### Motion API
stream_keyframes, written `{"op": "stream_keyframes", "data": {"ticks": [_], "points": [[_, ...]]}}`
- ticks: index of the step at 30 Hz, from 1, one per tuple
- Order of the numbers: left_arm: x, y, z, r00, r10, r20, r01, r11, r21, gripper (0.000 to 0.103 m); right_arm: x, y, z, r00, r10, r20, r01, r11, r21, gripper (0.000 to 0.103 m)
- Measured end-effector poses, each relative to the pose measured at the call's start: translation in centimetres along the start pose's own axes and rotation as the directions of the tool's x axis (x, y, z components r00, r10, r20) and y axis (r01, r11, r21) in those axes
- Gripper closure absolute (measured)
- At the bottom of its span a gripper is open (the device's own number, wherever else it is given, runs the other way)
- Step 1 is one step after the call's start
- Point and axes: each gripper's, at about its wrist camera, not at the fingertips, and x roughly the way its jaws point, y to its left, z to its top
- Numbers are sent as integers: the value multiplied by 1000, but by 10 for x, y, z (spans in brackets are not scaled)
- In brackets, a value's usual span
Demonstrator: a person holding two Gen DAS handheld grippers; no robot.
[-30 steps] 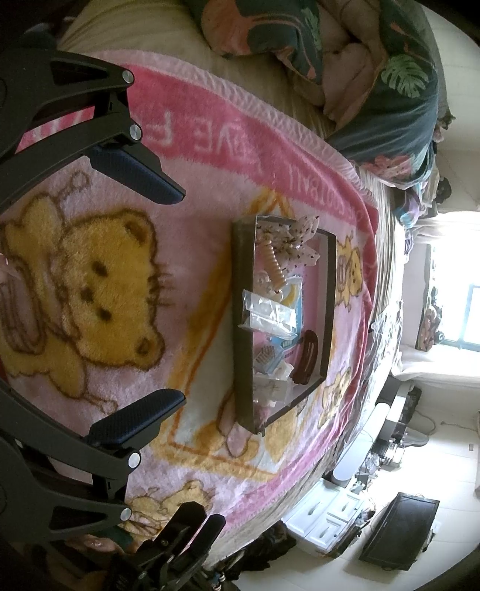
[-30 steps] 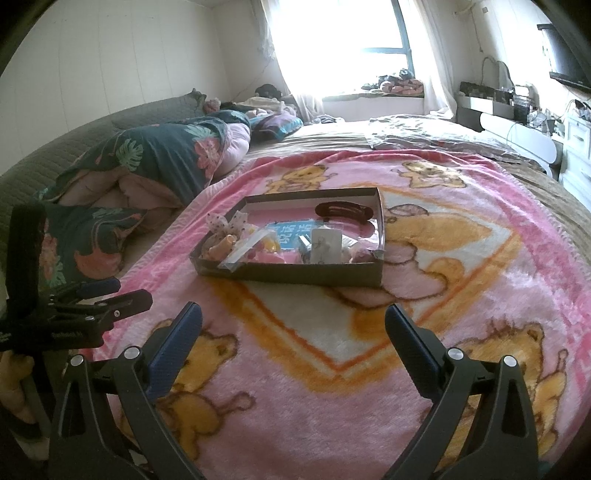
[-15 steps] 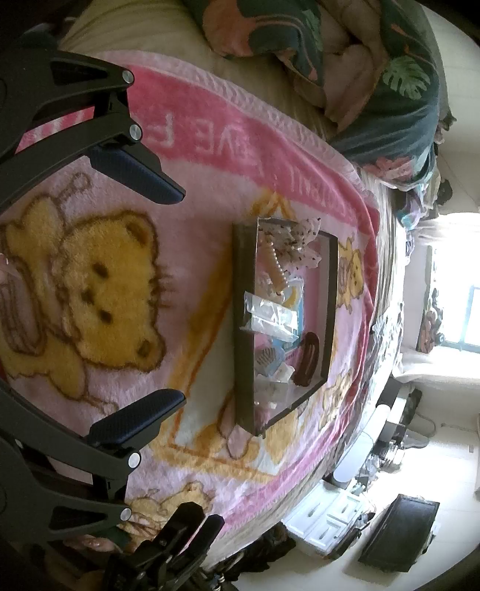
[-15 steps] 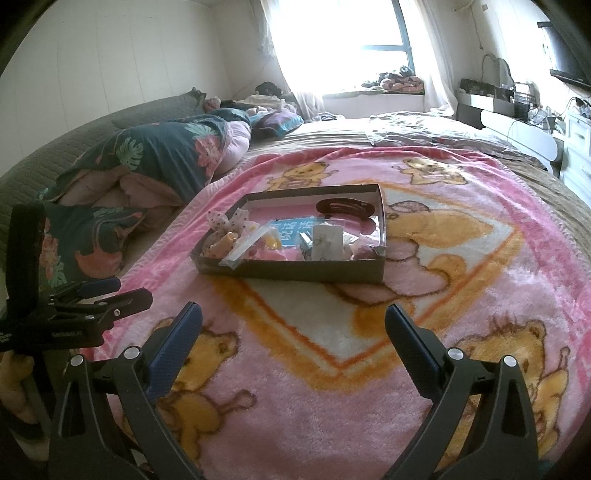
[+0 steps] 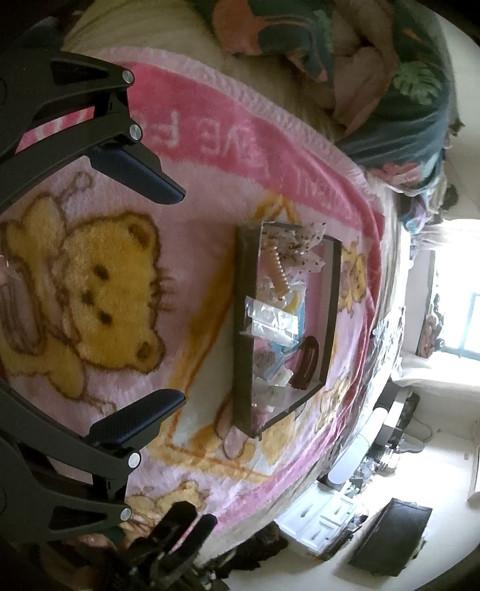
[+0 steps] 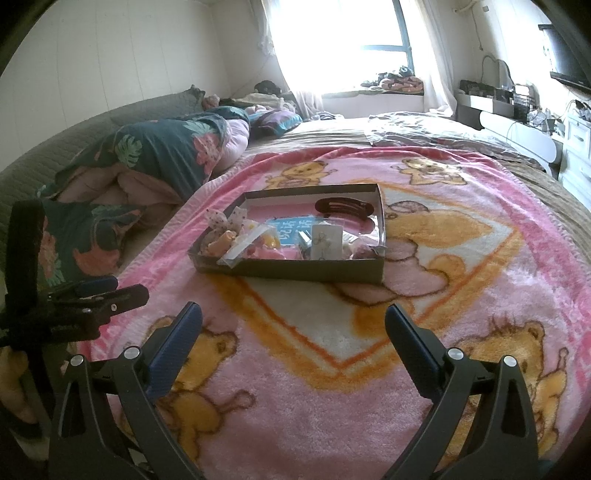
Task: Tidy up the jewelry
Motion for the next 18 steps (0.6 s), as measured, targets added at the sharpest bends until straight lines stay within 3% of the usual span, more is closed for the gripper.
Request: {"op": "stream_keyframes", "data": {"ticks": [8,13,16,18], "points": [[-2,1,0,1000,-1,5,0,1000,10,9,-2,-1,-4,1000,-2,-10,2,1000,-13,4],[0,0,0,998,62,-11,-62,998,7,9,-1,-1,-4,1000,-5,-7,5,1000,-7,4],[1,1,0,1000,23,-10,-23,1000,-7,9,1,-5,-3,1000,-10,-9,10,1000,7,4],[5,5,0,999,38,-12,-38,999,-17,9,2,-11,0,1000,-14,-11,14,1000,22,4]]}}
